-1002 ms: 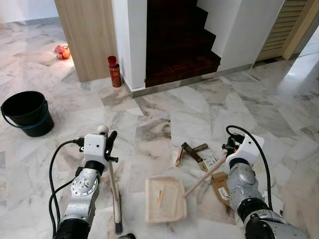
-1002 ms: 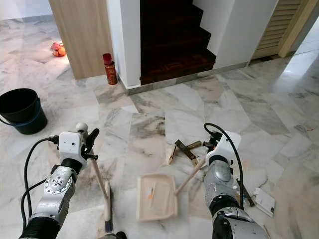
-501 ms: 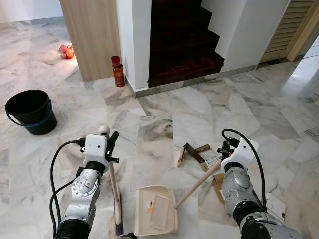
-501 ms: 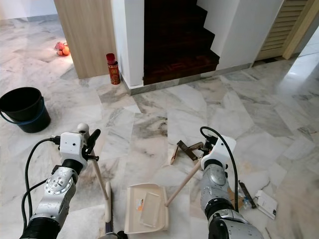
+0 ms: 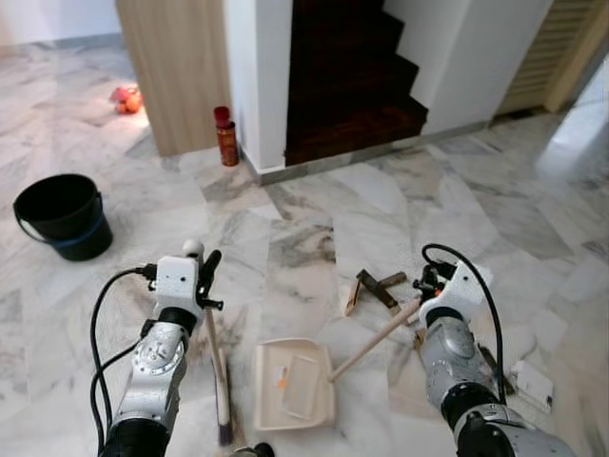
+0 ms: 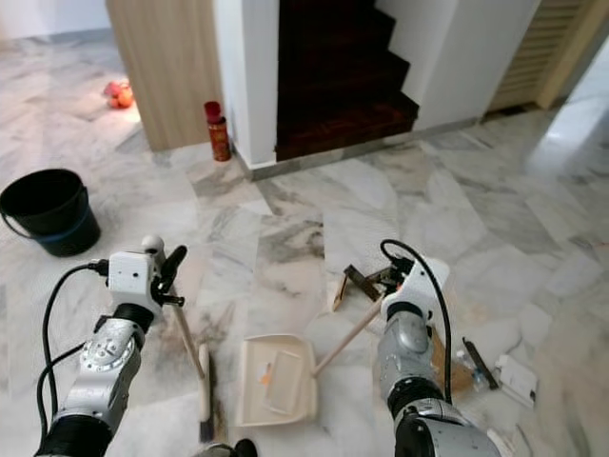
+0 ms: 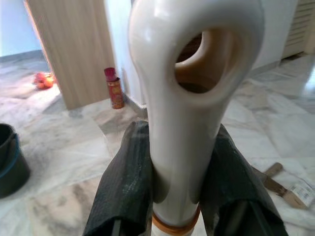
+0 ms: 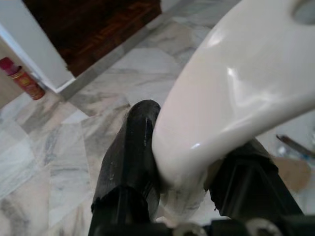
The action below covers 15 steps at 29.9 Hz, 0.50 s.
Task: Sweep floor
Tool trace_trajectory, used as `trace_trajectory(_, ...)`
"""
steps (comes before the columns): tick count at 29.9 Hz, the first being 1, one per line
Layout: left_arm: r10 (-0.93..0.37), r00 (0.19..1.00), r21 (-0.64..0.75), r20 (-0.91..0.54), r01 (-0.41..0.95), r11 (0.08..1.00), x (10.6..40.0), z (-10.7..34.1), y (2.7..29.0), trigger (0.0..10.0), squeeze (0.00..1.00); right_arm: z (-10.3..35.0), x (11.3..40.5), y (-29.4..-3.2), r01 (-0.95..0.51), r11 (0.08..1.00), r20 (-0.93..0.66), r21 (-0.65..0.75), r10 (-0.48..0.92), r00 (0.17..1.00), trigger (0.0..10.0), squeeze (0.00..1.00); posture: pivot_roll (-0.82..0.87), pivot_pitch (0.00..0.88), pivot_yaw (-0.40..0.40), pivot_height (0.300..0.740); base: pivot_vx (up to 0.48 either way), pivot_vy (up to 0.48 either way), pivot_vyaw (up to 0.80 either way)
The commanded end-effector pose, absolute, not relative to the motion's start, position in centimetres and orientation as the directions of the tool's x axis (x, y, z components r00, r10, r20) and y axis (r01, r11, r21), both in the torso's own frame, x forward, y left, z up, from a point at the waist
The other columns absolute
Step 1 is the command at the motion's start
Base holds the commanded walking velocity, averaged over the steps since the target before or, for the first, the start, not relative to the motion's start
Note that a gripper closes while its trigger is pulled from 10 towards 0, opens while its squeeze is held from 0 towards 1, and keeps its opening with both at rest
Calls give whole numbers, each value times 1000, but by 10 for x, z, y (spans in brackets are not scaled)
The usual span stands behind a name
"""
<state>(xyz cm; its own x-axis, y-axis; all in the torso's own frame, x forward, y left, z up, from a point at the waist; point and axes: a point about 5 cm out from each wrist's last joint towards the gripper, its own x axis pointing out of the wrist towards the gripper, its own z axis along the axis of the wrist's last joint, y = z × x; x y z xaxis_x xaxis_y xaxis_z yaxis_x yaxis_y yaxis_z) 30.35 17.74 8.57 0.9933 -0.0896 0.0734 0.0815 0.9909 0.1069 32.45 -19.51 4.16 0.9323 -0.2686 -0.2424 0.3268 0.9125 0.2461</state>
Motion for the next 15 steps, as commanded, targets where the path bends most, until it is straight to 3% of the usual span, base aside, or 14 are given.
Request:
trace_trajectory(1,-104,986,122,129,89,989,308,98,177,10000,0,45,327,-197,328,912,-223,246,-276,935,10000,0,32,54,-39,740,0,345,0)
trace_trajectory(15,-106,986,120,129,91,989,308,98,176,10000,0,45,327,-194,322,913,-226,250,-268,937,10000,0,33,42,-40,740,0,347,0)
